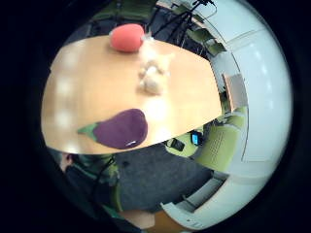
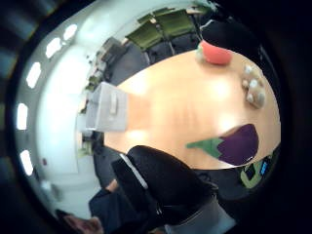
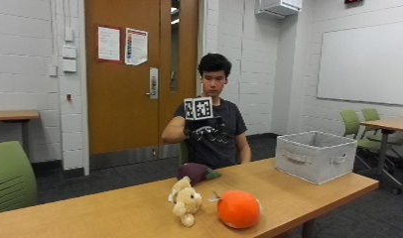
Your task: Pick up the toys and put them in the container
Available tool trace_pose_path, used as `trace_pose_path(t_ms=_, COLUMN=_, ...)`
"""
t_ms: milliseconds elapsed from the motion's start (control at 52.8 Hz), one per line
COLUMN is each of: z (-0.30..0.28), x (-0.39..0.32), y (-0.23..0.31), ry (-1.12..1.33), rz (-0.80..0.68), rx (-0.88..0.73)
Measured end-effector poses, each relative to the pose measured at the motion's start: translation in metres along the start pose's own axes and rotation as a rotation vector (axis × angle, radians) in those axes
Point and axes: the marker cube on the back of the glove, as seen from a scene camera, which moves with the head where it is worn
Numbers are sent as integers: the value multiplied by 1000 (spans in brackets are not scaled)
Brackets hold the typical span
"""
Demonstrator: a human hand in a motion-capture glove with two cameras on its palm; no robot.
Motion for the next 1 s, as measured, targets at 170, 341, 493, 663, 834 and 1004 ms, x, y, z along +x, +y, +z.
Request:
trace_pose_path(t_ms=170, z=66, x=31, y=16, ry=13, rz=1, rx=-73)
trace_pose_path(t_ms=341, z=114, x=53, y=35, ry=22, rz=24, rx=-104)
trace_pose_path(t_ms=493, z=120, x=59, y=36, ry=48, rz=13, rx=-140)
trace_pose_path(t_ms=663, z=121, x=55, y=39, ry=62, rz=21, rx=-122)
trace_pose_path(t_ms=834, z=116, x=55, y=31, ry=132, rz=43, rx=-78)
trace_pose_path(t_ms=1004, z=110, x=54, y=18, ry=159, rz=50, rx=-97)
